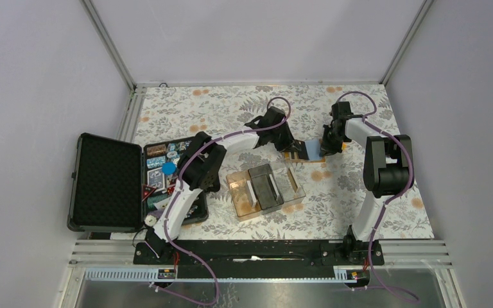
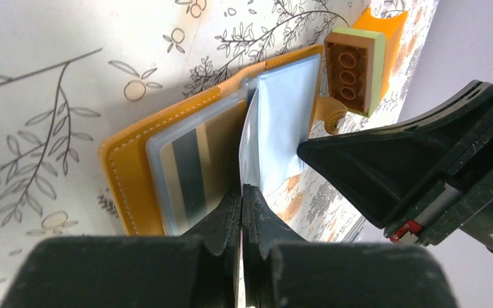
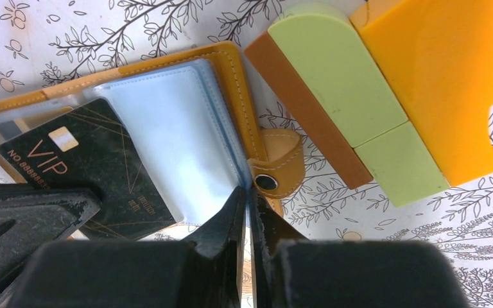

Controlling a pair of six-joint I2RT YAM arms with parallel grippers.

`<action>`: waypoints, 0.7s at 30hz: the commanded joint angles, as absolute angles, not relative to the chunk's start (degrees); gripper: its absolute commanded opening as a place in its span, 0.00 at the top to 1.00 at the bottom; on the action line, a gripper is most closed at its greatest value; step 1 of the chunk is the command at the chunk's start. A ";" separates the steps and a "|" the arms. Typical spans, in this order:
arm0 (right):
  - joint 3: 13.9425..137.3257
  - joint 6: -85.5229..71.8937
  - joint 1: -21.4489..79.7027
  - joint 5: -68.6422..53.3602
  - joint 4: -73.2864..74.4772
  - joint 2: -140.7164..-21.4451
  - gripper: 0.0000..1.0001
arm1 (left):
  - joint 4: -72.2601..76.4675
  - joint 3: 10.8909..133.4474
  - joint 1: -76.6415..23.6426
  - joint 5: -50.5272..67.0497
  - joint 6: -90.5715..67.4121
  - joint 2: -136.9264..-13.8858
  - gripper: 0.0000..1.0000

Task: Put the credit cards into the card holder
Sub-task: Insert the credit card into the card holder.

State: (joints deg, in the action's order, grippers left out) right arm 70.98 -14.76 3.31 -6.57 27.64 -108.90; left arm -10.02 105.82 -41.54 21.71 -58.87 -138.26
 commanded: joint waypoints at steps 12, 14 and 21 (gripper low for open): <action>72.14 -14.41 3.65 -5.89 29.14 -109.35 0.94 | -8.60 102.05 -41.75 18.76 -60.08 -134.70 1.00; 72.31 -14.39 3.68 -5.89 29.25 -109.59 0.94 | -8.53 103.62 -41.74 21.05 -59.51 -136.14 1.00; 72.71 -14.37 3.62 -5.89 29.37 -109.92 0.95 | -9.38 107.23 -41.91 23.36 -57.28 -138.24 1.00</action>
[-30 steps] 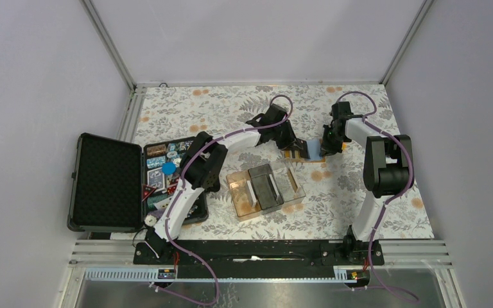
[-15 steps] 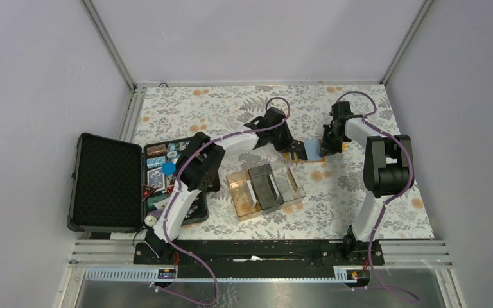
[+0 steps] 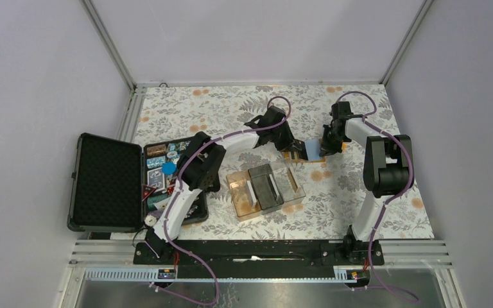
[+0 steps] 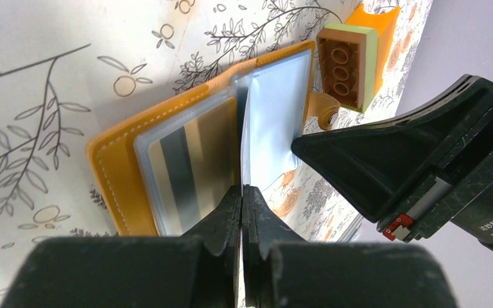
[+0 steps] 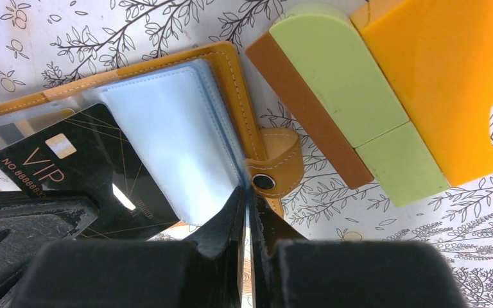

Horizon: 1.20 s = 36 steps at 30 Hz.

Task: Put the credit cards into the card holder
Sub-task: Insert the credit card into the card holder.

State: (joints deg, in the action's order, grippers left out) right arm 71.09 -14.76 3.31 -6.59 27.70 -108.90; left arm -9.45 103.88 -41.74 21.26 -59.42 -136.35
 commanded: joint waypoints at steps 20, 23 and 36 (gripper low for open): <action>73.21 -14.30 3.67 -6.07 29.95 -109.61 0.96 | -15.37 112.33 -42.98 20.83 -55.38 -139.75 0.89; 73.21 -14.29 3.67 -6.15 29.93 -109.44 0.96 | -17.93 113.24 -42.85 19.34 -54.02 -139.36 0.79; 73.22 -14.27 3.69 -6.50 29.98 -108.90 0.96 | -27.95 117.06 -42.80 12.79 -48.38 -137.38 0.47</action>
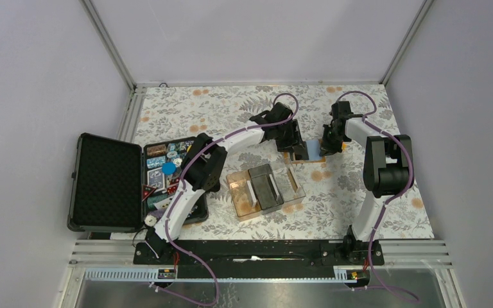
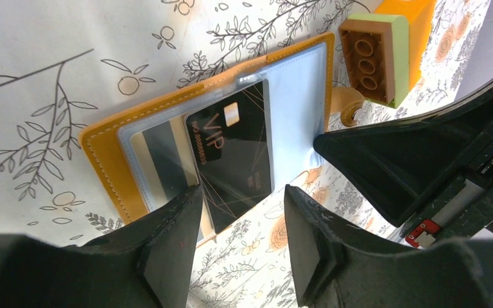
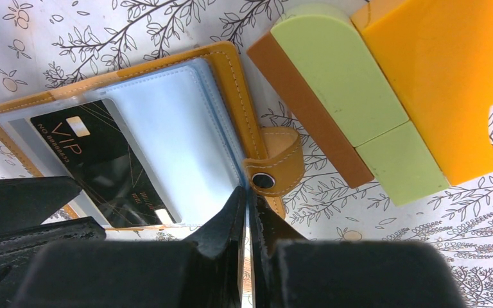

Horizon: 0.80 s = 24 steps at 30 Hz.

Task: Put the credit cards into the card holder
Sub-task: Insert the credit card into the card holder.

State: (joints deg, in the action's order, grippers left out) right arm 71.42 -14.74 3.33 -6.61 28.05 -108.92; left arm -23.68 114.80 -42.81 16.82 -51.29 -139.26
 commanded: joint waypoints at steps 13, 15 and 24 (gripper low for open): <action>73.21 -14.26 3.69 -6.85 29.91 -109.05 0.96 | -27.33 120.81 -44.09 15.92 -49.32 -141.23 0.48; 73.23 -14.28 3.69 -7.02 29.91 -109.14 0.96 | -25.89 121.00 -44.39 16.90 -50.04 -141.77 0.49; 73.21 -14.29 3.72 -7.36 29.88 -109.10 0.97 | -24.03 122.92 -45.44 16.72 -50.34 -143.21 0.49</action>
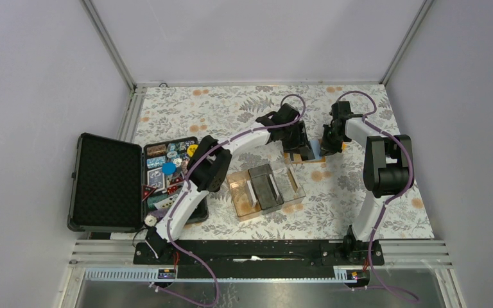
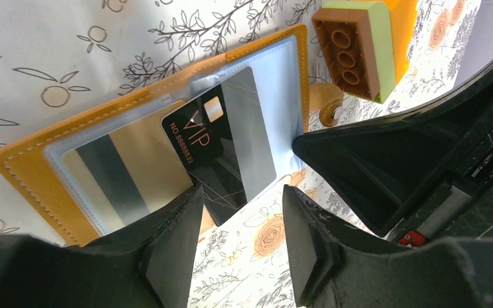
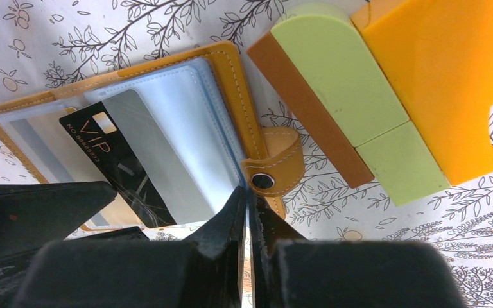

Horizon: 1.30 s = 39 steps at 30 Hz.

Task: Put the credit cards into the card holder
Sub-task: Insert the credit card into the card holder.

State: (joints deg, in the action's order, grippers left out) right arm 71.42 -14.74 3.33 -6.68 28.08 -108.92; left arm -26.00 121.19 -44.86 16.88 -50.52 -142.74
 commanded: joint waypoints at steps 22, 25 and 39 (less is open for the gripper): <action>72.76 -14.58 3.71 -7.30 29.42 -108.39 0.97 | -17.85 117.09 -45.97 9.99 -48.15 -137.53 0.49; 72.69 -14.58 3.69 -7.21 29.42 -108.31 0.97 | -20.57 115.85 -46.01 5.97 -48.37 -135.99 0.47; 72.42 -14.54 3.69 -7.12 29.40 -107.76 0.97 | -25.58 122.97 -46.75 7.71 -50.20 -142.14 0.37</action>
